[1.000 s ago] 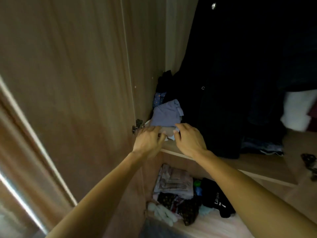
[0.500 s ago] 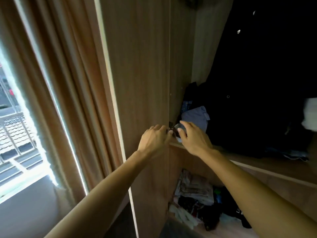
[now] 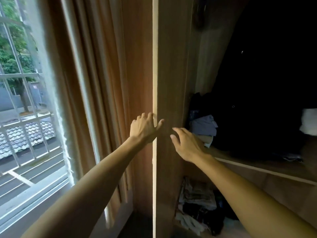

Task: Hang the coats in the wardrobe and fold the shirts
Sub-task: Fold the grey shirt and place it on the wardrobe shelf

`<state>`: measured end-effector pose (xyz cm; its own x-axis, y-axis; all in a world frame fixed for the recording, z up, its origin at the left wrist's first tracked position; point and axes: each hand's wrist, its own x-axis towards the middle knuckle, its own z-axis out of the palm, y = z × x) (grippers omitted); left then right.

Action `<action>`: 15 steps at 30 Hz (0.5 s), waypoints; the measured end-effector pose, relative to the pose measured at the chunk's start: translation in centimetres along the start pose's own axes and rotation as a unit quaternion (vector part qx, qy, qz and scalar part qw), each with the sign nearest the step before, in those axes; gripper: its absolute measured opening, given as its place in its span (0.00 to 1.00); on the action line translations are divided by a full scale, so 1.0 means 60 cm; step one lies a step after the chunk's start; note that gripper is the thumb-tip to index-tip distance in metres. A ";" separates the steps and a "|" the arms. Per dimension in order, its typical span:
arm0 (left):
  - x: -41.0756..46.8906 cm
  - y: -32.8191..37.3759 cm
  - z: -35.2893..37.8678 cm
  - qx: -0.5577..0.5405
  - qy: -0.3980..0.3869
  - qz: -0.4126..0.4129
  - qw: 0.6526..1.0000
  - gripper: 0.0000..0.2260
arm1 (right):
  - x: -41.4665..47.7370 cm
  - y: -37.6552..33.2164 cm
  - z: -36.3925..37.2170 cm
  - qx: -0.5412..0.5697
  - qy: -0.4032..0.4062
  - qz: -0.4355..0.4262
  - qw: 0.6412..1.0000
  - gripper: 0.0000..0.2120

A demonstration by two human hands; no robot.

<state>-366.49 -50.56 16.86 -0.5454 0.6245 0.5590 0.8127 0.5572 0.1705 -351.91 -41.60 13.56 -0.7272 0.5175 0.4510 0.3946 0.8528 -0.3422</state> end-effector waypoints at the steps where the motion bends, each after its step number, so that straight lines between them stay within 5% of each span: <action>1: 0.008 0.004 0.000 -0.004 -0.018 -0.003 1.000 0.30 | -0.002 -0.005 -0.006 -0.015 0.002 0.000 1.000 0.21; 15: 0.010 0.060 0.002 -0.082 -0.041 0.023 0.995 0.36 | -0.013 0.045 -0.077 -0.086 0.028 0.070 0.993 0.23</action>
<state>-363.91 -48.12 17.73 -0.5155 0.6942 0.5023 0.8566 0.4336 0.2799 -347.69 -39.35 16.08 -0.6275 0.6316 0.4552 0.5839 0.7686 -0.2615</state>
